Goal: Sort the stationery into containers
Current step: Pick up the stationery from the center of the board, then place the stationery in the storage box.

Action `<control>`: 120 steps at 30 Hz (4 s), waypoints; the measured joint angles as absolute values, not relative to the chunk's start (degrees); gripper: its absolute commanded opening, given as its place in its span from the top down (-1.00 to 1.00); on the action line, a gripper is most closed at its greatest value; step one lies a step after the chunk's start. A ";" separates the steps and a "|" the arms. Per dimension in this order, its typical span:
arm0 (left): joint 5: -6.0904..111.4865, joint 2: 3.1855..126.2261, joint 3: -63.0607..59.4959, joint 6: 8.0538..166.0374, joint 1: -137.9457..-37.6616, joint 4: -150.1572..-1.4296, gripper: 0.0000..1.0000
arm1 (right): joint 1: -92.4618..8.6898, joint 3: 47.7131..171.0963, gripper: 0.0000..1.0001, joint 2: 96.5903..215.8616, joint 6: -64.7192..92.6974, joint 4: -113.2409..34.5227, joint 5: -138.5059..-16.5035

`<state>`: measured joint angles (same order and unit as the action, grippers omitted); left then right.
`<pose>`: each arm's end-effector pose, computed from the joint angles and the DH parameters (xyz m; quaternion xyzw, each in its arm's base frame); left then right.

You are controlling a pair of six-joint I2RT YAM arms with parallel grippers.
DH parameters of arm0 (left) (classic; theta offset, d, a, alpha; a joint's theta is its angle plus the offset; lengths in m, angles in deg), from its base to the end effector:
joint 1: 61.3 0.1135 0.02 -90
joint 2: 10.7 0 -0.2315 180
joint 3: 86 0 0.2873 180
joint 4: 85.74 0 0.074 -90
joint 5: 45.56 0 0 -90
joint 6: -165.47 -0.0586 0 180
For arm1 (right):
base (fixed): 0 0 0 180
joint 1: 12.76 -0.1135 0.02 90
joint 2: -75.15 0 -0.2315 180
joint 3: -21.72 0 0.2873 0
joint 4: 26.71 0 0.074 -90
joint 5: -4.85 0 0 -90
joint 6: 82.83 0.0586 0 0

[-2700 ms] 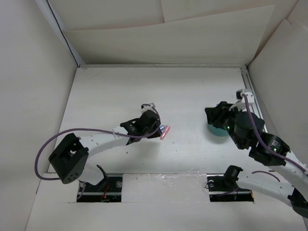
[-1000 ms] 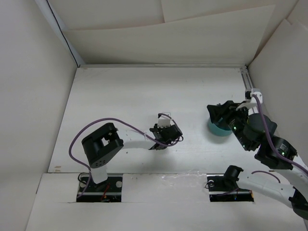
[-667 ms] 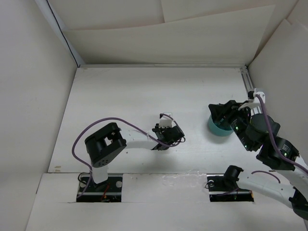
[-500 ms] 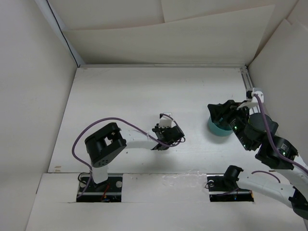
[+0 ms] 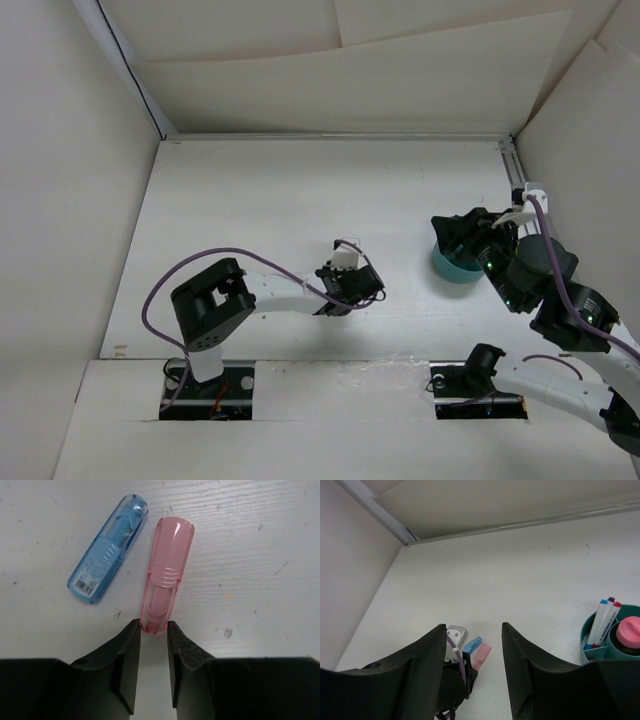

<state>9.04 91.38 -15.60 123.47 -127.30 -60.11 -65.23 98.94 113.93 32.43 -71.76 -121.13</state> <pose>0.1850 -0.3322 0.0865 0.0585 0.9163 -0.0660 0.3907 0.1401 0.1259 0.4231 0.0326 0.7386 0.2174 0.6373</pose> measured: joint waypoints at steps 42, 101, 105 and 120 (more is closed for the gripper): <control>48.84 112.08 51.43 104.37 -128.02 -39.60 1.00 | -65.23 116.07 -0.32 114.96 31.51 -83.49 -133.88; 57.52 123.62 64.06 100.35 -123.54 -31.49 0.72 | -65.23 114.39 -0.32 112.18 31.29 -81.59 -128.80; 57.21 123.69 64.06 100.35 -123.54 -31.45 0.72 | -65.23 114.39 -0.32 112.20 31.27 -81.59 -128.67; 56.60 125.39 64.15 100.37 -123.54 -31.45 0.56 | -65.23 114.28 -0.32 112.03 31.10 -81.46 -128.17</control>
